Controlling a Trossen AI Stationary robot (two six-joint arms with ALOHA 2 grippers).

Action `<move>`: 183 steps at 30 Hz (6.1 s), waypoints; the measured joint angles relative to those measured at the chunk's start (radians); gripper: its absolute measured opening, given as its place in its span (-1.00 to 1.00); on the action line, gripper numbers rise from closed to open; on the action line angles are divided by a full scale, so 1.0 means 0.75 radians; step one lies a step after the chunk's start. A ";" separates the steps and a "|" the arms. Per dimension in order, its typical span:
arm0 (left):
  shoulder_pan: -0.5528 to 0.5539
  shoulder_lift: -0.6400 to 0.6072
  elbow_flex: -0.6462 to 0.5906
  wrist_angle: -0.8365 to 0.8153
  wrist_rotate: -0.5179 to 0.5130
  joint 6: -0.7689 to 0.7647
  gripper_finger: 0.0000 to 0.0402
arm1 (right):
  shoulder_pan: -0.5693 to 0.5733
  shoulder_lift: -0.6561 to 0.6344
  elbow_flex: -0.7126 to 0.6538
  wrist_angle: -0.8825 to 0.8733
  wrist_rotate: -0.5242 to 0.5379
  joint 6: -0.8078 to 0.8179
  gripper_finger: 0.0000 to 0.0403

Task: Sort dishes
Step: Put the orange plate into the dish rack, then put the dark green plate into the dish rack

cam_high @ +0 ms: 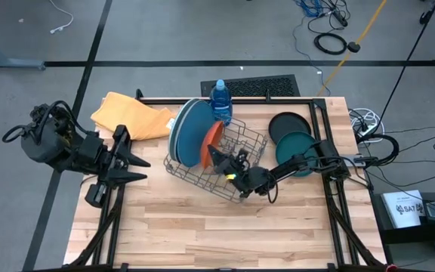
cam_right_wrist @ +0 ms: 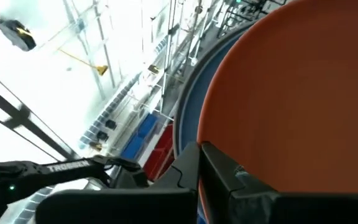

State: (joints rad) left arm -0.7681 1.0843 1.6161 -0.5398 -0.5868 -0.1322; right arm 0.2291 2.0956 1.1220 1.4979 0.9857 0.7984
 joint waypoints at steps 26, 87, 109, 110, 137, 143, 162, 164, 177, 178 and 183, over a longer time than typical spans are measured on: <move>0.000 0.000 0.000 0.006 -0.027 -0.015 -0.39 | -0.052 0.077 0.014 0.028 -0.047 0.106 -1.00; 0.001 0.031 0.000 0.014 -0.070 -0.023 -0.39 | -0.089 0.075 0.168 0.055 -0.844 -0.315 0.27; 0.001 0.159 0.000 0.051 -0.079 -0.033 -0.39 | 0.056 -0.181 0.624 -1.141 -1.555 -0.963 0.27; 0.002 0.165 0.000 0.052 -0.079 -0.040 -0.39 | 0.088 -0.230 0.631 -1.274 -1.456 -1.030 0.27; -0.039 0.463 0.000 0.042 -0.381 -0.097 -0.39 | 0.799 -0.349 0.508 -4.041 -0.022 1.094 0.27; -0.115 0.418 -0.001 0.014 -0.542 -0.060 -0.39 | 0.742 -0.347 0.202 -3.918 -0.181 1.288 0.27; -0.356 0.211 0.000 -0.182 -1.068 0.080 -0.39 | 0.493 -0.356 -0.294 -3.603 -0.316 1.131 0.25; -0.356 0.212 0.000 -0.182 -1.073 0.079 -0.39 | 0.444 -0.356 -0.309 -3.501 -0.332 1.011 0.21; -0.356 0.212 -0.009 -0.247 -1.074 -0.040 -0.39 | 0.223 -0.360 -0.392 -3.313 -0.466 0.864 -0.44; -0.356 0.212 -0.015 -0.259 -1.074 -0.058 -0.39 | 0.217 -0.360 -0.392 -3.290 -0.471 0.836 -0.55; -0.356 0.213 -0.050 -0.284 -1.074 -0.122 -0.39 | 0.208 -0.359 -0.394 -3.237 -0.477 0.744 -0.93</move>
State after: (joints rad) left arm -1.0348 1.2438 1.5790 -0.7526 -1.3926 -0.2235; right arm 0.3848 1.8267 0.8268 -0.9300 0.6282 1.3567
